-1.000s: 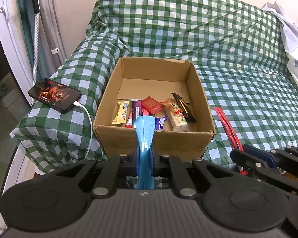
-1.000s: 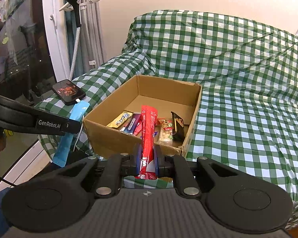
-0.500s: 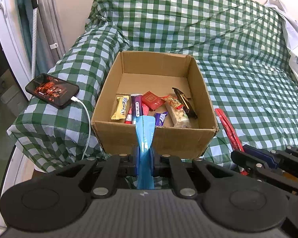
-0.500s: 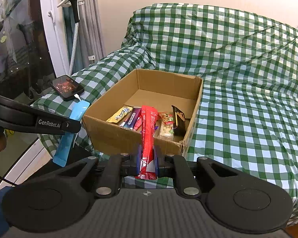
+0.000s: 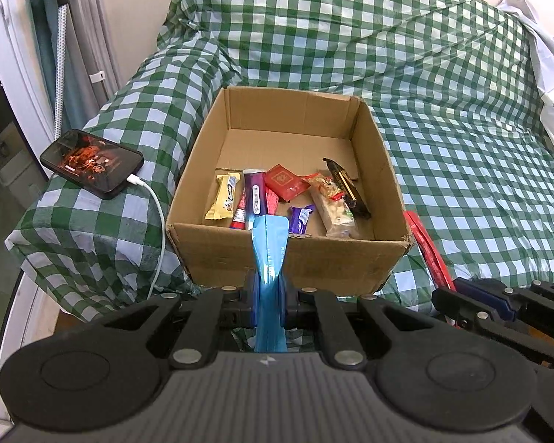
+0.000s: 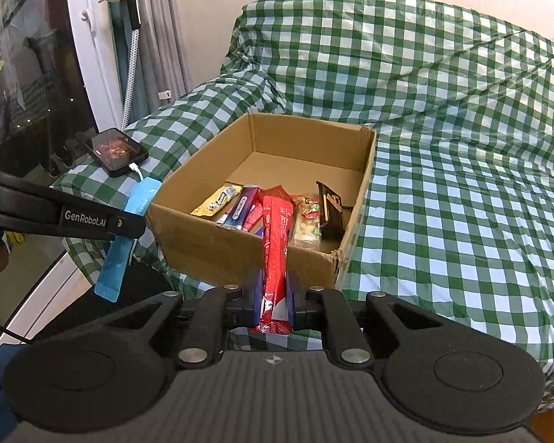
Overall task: Organize snacks
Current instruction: 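Carry the red stick and blue stick with both tools over the box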
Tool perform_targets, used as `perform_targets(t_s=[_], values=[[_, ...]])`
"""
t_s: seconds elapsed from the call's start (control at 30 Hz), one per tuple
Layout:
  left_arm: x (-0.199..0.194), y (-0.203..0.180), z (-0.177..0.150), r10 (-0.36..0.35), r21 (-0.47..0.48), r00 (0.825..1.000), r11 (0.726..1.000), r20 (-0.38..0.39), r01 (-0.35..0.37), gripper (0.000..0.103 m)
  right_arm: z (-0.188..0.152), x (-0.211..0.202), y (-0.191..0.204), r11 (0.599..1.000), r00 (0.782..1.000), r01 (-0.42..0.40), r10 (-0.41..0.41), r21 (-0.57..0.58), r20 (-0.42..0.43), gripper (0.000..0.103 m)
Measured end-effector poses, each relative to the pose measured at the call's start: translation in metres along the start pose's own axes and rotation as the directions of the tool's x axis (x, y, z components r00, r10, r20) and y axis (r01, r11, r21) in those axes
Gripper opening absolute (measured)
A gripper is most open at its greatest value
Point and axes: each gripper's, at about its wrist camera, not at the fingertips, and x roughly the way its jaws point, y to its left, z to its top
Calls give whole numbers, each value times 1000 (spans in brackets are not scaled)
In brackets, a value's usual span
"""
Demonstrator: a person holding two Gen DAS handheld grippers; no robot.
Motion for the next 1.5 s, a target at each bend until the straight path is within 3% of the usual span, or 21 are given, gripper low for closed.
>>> perform_targets(t_s=[0.4,0.87,1.1,1.5], values=[[16,11,17,3,-22,1000,1000,-4,-3,11,10,11,1,1000,1000,27,-27,-12,-4,14],[31,18,76,17,-25,998,1000,54,-15,11,45,43,-7,999,999,32,-32,-15,24,14],[65,17,104,30,-18,999,999,29,-29,12,67,76,-15,1000,999,31,-31,1,18,14],[154,10,144,71,11,996,997,-58,-71,12,97,155,-47,997,999,39,-37,63,-26,14]])
